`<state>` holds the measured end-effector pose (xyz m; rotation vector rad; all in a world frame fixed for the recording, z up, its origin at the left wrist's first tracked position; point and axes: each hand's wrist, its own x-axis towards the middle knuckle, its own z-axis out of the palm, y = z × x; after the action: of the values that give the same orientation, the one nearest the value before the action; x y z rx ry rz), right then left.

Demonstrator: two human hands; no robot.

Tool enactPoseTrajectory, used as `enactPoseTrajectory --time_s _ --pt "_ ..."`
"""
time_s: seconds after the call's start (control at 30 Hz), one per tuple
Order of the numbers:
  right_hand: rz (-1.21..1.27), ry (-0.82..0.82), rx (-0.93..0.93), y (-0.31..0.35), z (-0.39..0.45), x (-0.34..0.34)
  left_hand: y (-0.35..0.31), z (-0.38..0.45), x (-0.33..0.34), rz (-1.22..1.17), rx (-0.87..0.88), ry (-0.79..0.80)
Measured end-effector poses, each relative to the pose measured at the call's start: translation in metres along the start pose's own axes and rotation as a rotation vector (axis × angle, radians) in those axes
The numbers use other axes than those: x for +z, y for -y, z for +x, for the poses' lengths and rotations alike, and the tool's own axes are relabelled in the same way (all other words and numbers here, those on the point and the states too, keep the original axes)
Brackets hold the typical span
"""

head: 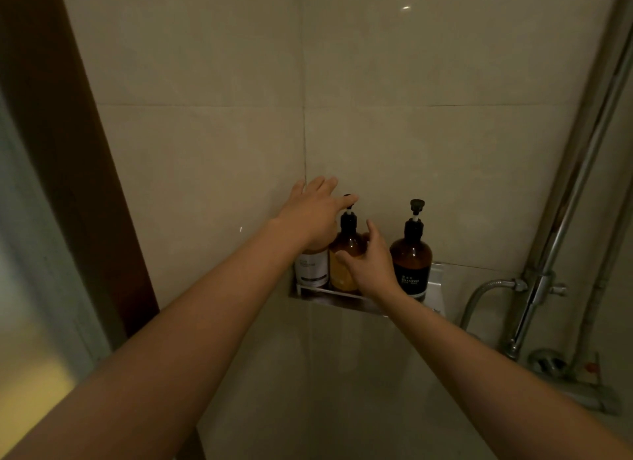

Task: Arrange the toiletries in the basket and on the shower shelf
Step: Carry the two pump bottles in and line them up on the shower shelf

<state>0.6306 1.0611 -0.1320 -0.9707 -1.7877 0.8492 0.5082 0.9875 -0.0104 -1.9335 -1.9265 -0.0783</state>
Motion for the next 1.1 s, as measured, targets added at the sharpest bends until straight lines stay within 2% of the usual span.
enactPoseTrajectory --time_s 0.2,0.4,0.57,0.73,0.9,1.1 --pt "-0.077 0.095 -0.018 0.001 0.006 -0.001 -0.002 0.001 0.000 -0.028 0.001 0.005" --pt "-0.132 0.046 -0.061 0.008 0.008 -0.001 -0.003 0.001 -0.004 -0.033 -0.005 0.022" --pt "-0.079 0.161 -0.027 0.015 0.018 -0.008 -0.003 0.000 -0.003 -0.051 -0.003 0.017" --pt "-0.113 0.088 -0.014 0.016 0.014 -0.006 -0.002 0.002 -0.001 -0.039 -0.011 0.017" --pt "-0.033 0.138 -0.005 0.015 0.014 -0.006 -0.002 0.001 0.000 -0.051 -0.013 0.011" --pt "-0.098 0.067 -0.035 0.015 0.012 -0.007 -0.003 0.000 0.000 -0.045 -0.013 0.003"
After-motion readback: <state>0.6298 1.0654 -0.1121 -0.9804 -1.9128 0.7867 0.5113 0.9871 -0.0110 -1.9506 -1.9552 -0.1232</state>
